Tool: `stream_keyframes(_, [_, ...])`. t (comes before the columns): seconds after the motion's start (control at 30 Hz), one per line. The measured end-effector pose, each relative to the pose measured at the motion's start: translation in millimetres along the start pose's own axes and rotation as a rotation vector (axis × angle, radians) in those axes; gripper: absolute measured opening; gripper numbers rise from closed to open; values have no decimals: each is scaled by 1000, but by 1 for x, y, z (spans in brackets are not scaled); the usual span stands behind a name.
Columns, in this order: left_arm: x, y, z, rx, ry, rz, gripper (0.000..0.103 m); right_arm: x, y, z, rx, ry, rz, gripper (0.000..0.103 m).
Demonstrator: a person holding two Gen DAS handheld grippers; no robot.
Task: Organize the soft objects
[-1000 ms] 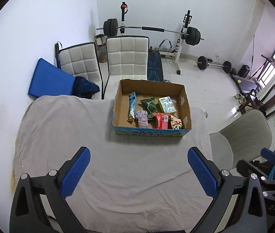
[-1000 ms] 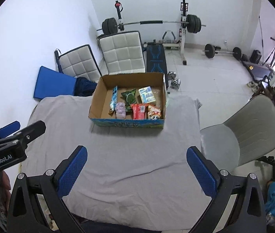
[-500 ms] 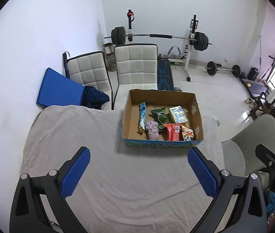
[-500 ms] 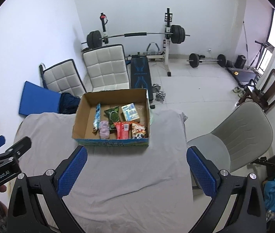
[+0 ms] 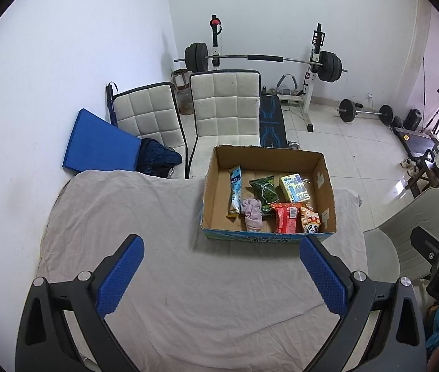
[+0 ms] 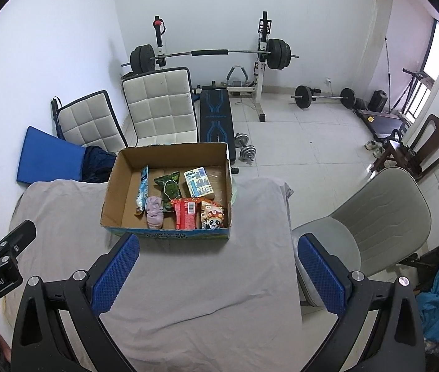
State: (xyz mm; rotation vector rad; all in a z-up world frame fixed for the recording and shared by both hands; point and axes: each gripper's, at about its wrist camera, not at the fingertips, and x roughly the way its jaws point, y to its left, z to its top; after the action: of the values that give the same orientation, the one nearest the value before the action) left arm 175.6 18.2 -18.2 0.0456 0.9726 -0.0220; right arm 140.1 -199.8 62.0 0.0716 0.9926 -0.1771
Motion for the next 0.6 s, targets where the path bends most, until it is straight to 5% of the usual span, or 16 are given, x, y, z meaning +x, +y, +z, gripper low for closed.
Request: stream_keyframes(0.6, [-4,0,4,10,-8,-11,103,5,8,1,-22,1,2,103])
